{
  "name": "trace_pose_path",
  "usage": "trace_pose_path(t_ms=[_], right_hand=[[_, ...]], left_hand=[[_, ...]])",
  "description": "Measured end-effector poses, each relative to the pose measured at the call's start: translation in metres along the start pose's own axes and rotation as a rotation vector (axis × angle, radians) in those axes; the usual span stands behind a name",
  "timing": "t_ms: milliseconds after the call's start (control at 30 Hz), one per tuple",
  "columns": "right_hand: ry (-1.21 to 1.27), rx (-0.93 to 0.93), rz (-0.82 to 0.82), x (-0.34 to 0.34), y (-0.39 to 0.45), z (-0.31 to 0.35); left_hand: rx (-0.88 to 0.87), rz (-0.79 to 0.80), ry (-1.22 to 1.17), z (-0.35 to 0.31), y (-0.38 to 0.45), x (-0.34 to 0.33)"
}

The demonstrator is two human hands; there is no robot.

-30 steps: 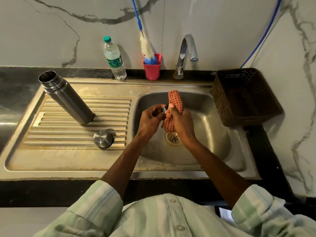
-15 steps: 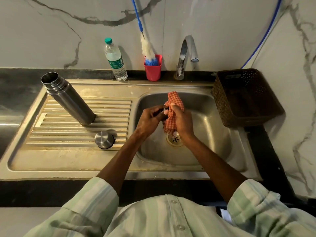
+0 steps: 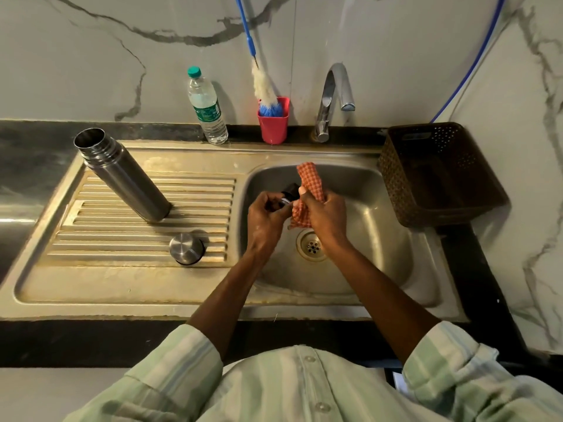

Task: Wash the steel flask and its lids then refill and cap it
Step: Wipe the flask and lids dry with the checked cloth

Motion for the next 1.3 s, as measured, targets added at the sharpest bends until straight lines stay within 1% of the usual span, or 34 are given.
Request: trace_pose_path(t_ms=[67,100,200,267,367,433,467,500,567,667,733,767,833,867,900,967,1000,1033,1067,1100,1167,1200,1233,1267,1300], right_hand=[[-0.117,0.157,-0.001,0.004,-0.005,0.006],[-0.161,0.207,0.002,0.006,-0.005,0.006],[-0.154,0.230,0.037,0.007,-0.003,0.007],[-0.079,0.170,0.068,0.007,0.000,0.004],[-0.020,0.101,0.106,0.006,0.000,0.001],[-0.042,0.104,0.123,0.003,0.000,-0.002],[-0.040,0.093,0.130,0.002,0.001,-0.004],[-0.028,0.071,0.138,0.001,0.002,-0.005],[0.040,0.020,0.158,-0.001,0.001,-0.008],[0.193,-0.080,0.194,-0.004,-0.003,-0.015],[0.223,-0.093,0.208,-0.011,-0.009,-0.022],[0.216,-0.081,0.206,-0.014,-0.012,-0.022],[0.258,-0.111,0.205,-0.016,-0.013,-0.020],[0.332,-0.188,0.223,-0.017,-0.010,-0.019],[0.421,-0.306,0.265,-0.017,-0.006,-0.018],[0.563,-0.523,0.387,-0.015,-0.003,-0.012],[0.592,-0.571,0.408,-0.014,-0.002,-0.010],[0.583,-0.577,0.401,-0.012,-0.001,-0.011],[0.549,-0.534,0.378,-0.011,-0.001,-0.011],[0.470,-0.436,0.319,-0.008,0.000,-0.010],[0.173,-0.104,0.154,-0.002,0.001,-0.005],[0.020,0.072,0.111,-0.002,-0.002,-0.001],[-0.079,0.192,0.112,-0.005,-0.004,0.001],[-0.115,0.243,0.131,-0.008,-0.006,0.001],[-0.111,0.235,0.141,-0.009,-0.004,-0.001]], left_hand=[[0.109,-0.036,-0.166,-0.005,0.005,0.003],[0.164,-0.025,-0.225,-0.004,0.008,0.003],[0.301,0.081,-0.298,0.000,0.013,0.003],[0.322,0.144,-0.207,0.000,0.017,0.004],[0.244,0.306,0.038,-0.006,0.027,0.005],[0.241,0.393,0.050,-0.005,0.032,0.003],[0.276,0.385,0.023,-0.004,0.032,0.003],[0.326,0.339,-0.021,-0.002,0.031,0.004],[0.378,0.197,-0.104,0.001,0.028,0.006],[0.336,0.015,-0.113,0.003,0.026,0.010],[0.318,-0.031,-0.149,0.005,0.023,0.008],[0.308,-0.029,-0.165,0.005,0.020,0.007],[0.255,0.016,-0.139,0.008,0.013,0.005],[0.205,0.052,-0.109,0.008,0.009,0.004],[0.150,0.088,-0.088,0.007,0.005,0.005],[0.066,0.153,-0.073,0.008,0.002,0.007],[0.047,0.191,-0.063,0.008,0.003,0.008],[0.048,0.228,-0.045,0.007,0.005,0.009],[0.067,0.254,-0.029,0.006,0.009,0.010],[0.104,0.267,-0.019,0.003,0.013,0.011],[0.224,0.290,-0.061,0.000,0.021,0.013],[0.282,0.321,-0.105,0.000,0.023,0.013],[0.325,0.352,-0.139,0.001,0.025,0.013],[0.352,0.371,-0.171,0.001,0.025,0.013],[0.347,0.368,-0.178,0.002,0.026,0.014]])
Point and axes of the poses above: each hand's wrist, its own y-axis towards the middle knuckle, its own x-axis out of the back of the hand, z = x × y, the point moved 4 cm from there along y, towards the middle knuckle, and after that the axes turned 14 degrees about -x, right-handed, at the moved point
